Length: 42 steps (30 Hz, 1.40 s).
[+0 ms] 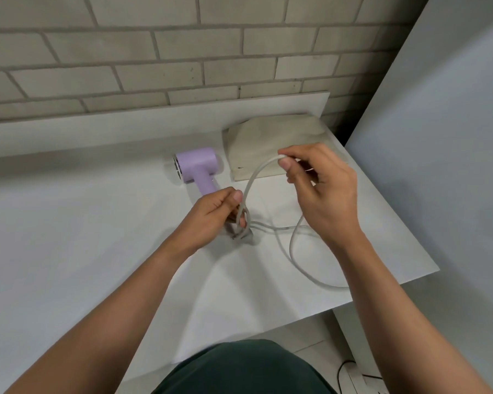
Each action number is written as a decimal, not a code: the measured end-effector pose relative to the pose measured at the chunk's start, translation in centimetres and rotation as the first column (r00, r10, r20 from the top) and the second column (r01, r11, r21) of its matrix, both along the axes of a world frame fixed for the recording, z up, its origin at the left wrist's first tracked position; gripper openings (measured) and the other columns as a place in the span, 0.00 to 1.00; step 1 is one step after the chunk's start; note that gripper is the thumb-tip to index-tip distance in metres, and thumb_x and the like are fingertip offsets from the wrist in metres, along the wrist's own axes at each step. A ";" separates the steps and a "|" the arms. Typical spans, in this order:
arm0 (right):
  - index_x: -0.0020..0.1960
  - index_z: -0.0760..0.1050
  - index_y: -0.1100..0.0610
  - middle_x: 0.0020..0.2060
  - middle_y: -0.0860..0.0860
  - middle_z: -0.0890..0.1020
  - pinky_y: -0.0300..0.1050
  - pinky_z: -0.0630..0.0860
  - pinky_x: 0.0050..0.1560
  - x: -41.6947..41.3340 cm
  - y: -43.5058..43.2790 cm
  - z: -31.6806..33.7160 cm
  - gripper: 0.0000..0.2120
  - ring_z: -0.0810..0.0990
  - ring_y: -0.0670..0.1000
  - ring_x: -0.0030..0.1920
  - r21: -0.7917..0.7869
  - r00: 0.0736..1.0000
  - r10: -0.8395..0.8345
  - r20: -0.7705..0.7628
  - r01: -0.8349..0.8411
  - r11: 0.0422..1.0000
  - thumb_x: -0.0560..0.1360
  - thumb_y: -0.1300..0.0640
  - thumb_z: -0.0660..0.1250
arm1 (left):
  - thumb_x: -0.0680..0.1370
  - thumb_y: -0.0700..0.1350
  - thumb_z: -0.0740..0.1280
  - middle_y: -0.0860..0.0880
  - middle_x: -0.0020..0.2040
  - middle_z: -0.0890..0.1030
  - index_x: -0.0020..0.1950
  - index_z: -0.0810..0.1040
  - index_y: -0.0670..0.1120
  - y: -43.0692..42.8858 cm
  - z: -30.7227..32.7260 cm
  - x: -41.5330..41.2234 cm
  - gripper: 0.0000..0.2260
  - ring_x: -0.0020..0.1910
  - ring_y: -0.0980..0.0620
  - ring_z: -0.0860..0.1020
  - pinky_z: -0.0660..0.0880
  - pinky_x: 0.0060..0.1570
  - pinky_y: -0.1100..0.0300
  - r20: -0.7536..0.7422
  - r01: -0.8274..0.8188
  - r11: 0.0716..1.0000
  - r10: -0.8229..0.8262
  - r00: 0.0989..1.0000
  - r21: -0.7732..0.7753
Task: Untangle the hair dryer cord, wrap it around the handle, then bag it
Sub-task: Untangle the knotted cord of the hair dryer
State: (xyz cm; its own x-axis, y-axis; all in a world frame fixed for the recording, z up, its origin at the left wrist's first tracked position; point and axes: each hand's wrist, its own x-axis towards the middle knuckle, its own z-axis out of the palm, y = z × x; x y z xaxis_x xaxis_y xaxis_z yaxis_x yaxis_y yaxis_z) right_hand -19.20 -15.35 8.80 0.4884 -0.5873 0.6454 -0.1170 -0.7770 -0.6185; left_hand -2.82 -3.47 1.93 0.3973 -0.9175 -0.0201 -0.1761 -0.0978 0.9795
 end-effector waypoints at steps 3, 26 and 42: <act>0.56 0.84 0.58 0.47 0.46 0.82 0.35 0.75 0.45 0.2 -0.4 0.0 0.07 0.81 0.46 0.41 0.043 1.000 -0.008 -0.018 0.009 0.999 0.82 0.56 0.69 | 0.87 0.49 0.57 0.47 0.30 0.72 0.44 0.73 0.41 -0.7 0.0 -0.6 0.17 0.29 0.52 0.71 0.69 0.33 0.59 0.010 -0.040 0.998 0.040 0.999 0.052; 0.56 0.86 0.51 0.44 0.47 0.83 0.48 0.79 0.39 1.2 -0.5 -1.4 0.09 0.82 0.51 0.40 -0.208 0.921 0.164 -0.354 -0.249 0.946 0.79 0.51 0.71 | 0.86 0.41 0.57 0.43 0.41 0.85 0.47 0.76 0.40 0.2 -1.8 0.3 0.12 0.44 0.42 0.84 0.78 0.46 0.51 -0.039 -0.046 0.995 0.050 0.998 0.093; 0.55 0.85 0.50 0.44 0.52 0.84 0.52 0.78 0.42 -2.7 -8.2 -7.1 0.09 0.81 0.58 0.43 -0.131 0.794 -0.223 -0.566 0.181 0.975 0.81 0.50 0.68 | 0.76 0.56 0.72 0.54 0.36 0.67 0.29 0.68 0.51 1.9 -2.8 -0.5 0.20 0.43 0.51 0.68 0.66 0.48 0.63 0.391 0.044 0.996 -0.008 0.920 -0.083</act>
